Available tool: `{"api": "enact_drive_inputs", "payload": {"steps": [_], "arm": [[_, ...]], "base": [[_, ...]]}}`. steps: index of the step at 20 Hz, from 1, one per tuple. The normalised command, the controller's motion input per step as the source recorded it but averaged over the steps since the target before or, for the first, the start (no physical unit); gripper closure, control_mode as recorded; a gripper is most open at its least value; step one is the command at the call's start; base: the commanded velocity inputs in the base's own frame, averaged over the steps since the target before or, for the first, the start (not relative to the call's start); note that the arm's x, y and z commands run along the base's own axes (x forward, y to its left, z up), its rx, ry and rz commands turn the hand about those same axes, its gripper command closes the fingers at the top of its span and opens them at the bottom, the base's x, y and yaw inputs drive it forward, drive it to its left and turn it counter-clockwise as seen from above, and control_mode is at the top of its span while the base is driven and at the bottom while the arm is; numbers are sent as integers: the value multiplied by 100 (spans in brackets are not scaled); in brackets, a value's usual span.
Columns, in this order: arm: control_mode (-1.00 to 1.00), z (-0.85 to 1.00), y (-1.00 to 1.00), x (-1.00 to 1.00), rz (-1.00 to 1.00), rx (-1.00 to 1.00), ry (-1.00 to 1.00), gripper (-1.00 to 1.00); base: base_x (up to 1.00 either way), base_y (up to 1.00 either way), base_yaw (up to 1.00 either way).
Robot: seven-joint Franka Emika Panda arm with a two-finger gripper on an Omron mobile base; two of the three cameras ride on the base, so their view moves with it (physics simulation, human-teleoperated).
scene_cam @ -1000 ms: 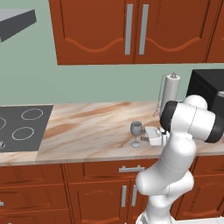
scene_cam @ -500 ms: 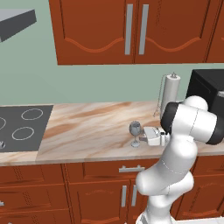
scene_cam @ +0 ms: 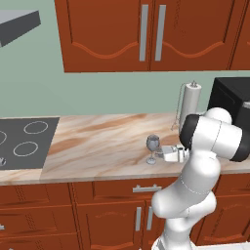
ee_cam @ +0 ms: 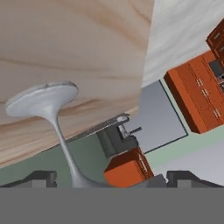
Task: Retrieve the wine glasses from the counter and place one next to each plate.
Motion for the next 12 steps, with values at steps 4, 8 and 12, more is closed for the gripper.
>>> {"api": "enact_drive_inputs", "payload": {"steps": [4,8,12], "arm": [[-100,-2,0,9,-6,-1,7,-100],[-100,0,2,3,-4,0,0,-100],[-100,0,8,0,-1,0,0,-100]], "base": [[0,0,0],[0,0,0],[0,0,0]]}}
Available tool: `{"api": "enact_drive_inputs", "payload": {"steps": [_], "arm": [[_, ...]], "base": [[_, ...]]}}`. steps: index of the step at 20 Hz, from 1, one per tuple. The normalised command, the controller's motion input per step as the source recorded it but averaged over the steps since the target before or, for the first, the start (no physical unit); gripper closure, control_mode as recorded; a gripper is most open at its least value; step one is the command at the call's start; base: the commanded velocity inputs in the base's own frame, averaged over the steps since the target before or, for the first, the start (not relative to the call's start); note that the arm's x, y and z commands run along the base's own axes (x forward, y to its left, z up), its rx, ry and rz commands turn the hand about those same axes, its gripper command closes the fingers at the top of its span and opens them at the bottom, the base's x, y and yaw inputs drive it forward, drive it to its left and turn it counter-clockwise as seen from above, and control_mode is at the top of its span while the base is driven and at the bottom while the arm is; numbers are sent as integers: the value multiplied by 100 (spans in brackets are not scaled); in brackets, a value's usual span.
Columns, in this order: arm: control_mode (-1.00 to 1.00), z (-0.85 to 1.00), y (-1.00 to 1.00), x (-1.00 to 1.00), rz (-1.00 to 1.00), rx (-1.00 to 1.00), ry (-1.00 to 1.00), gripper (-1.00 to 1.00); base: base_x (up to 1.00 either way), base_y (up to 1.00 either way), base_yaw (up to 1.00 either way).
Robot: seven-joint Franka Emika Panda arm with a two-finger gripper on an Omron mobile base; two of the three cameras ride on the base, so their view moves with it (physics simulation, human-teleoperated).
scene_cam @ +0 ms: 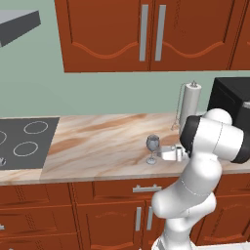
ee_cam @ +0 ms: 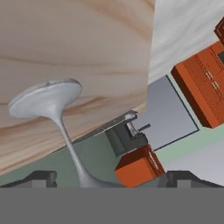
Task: Retrieve the wine glasses from the counter and place one next to each plate.
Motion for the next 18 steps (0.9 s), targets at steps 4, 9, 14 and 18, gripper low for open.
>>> {"api": "enact_drive_inputs", "payload": {"steps": [4,9,14,18], "arm": [[-100,0,36,0,0,0,0,-100],[-100,3,23,0,0,0,0,100],[-100,10,-4,0,0,0,-3,100],[-100,61,-6,-11,0,0,-19,100]], "base": [[0,0,0],[0,0,0],[0,0,0],[0,0,0]]}}
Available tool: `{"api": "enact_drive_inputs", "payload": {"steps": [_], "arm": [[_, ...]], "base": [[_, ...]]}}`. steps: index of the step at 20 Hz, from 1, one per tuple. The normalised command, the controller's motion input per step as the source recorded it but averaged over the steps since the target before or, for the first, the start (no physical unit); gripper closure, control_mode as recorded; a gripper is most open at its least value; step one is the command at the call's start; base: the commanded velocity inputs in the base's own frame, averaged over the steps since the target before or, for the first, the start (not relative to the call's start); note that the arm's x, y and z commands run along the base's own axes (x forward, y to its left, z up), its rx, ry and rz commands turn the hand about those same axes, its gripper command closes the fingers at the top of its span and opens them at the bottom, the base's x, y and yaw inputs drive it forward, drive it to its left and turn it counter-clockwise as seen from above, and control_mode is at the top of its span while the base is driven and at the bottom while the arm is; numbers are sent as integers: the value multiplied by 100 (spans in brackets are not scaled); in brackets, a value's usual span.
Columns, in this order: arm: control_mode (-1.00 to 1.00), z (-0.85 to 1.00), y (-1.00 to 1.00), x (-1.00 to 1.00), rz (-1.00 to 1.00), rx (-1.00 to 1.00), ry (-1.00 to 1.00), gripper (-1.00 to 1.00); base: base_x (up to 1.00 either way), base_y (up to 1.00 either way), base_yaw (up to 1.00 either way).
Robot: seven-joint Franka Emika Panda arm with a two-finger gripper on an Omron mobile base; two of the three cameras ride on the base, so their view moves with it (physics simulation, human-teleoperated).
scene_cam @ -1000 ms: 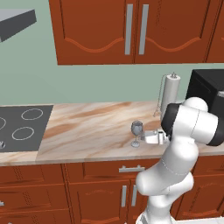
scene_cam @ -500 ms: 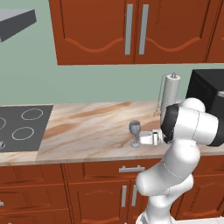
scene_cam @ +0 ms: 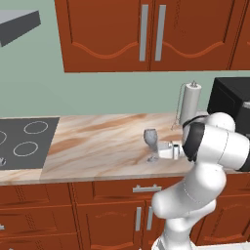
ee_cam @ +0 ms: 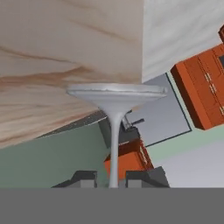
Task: Retrieve the wine glasses from the counter and place one next to each plate.
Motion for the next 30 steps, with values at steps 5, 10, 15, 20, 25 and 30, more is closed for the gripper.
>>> {"api": "enact_drive_inputs", "payload": {"steps": [5,10,15,20,25,30], "arm": [[-100,93,0,-22,0,0,-23,100],[-100,95,0,-44,0,0,-26,100],[-100,100,0,-92,0,0,-33,100],[-100,92,0,-100,-6,-7,-28,100],[-100,89,0,-100,-11,-10,-23,100],[-100,86,0,-100,-8,-5,-9,100]], "base": [[0,0,0],[0,0,0],[0,0,0],[0,0,0],[0,0,0],[0,0,0]]}}
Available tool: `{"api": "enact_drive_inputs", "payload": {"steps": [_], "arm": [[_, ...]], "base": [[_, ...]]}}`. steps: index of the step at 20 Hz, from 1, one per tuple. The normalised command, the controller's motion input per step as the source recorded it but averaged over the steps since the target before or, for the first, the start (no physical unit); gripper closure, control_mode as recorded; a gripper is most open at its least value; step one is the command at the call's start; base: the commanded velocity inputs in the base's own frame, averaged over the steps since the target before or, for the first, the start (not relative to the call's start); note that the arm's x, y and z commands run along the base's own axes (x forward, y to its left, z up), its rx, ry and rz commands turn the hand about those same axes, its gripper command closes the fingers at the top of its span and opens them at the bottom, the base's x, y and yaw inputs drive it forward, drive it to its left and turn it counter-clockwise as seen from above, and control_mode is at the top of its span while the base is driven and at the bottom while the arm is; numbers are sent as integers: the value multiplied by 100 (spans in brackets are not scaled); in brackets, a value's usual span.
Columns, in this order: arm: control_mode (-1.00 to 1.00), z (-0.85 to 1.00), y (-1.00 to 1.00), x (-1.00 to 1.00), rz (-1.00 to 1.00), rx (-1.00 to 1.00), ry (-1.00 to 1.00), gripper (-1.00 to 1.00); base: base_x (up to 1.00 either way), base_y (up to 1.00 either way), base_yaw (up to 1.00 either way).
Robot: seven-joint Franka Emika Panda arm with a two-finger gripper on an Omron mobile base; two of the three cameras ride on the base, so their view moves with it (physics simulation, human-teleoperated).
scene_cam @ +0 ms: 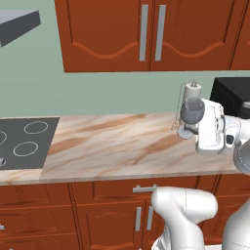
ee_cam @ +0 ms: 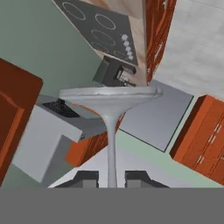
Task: Retrieve the wine glasses from the counter and place one next to each plate.
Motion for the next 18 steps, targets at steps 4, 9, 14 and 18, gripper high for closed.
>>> {"api": "enact_drive_inputs", "payload": {"steps": [4,9,14,18], "arm": [[-100,63,0,-100,0,0,-5,100],[-100,11,0,-100,0,0,-21,100],[100,0,3,-40,0,0,-10,100],[100,0,0,0,0,0,0,100]], "base": [[0,0,0],[0,0,0],[-60,28,1],[-83,94,37]]}}
